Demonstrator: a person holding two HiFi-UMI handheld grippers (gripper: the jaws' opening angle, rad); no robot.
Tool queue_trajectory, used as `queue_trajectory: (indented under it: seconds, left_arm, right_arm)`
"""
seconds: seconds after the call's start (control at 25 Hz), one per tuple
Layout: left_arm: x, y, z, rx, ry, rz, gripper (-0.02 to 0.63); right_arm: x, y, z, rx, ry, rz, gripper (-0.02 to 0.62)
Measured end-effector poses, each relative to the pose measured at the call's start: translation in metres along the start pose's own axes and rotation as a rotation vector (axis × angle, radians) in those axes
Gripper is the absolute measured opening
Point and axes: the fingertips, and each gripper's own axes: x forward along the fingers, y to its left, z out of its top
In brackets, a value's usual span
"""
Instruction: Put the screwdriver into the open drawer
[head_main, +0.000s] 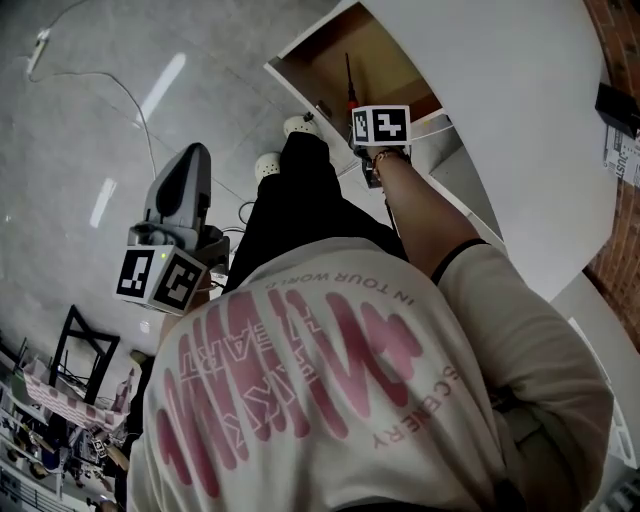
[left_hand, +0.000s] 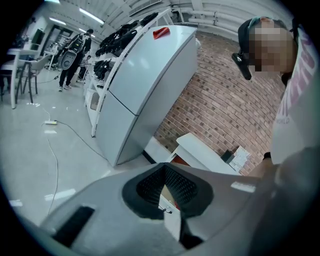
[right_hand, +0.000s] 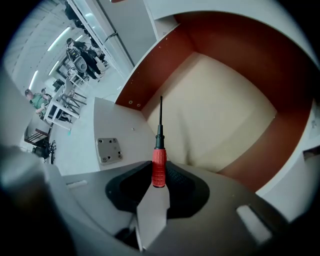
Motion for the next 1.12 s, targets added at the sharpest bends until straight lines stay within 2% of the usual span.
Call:
queue_trajectory:
  seconds: [0.24,0.52,1.12]
  left_arm:
    - [0.004,0.015,0.000,-0.028,0.002,0.047,0.003]
    - [0.012,0.022,-0.007,-0.079,-0.001,0.062,0.003]
    - [0.014,0.027,-0.024,-0.088,0.025,0.098,0.003]
  right_arm:
    - [0.015,-0.006,0.014,-0.023,0.037,-0.009,0.100]
    - [0.029,-0.016,0.020,-0.049,0.071,-0.078,0.098]
    - [0.053,-0.022,0.011,-0.056,0.164,-0.112,0.095]
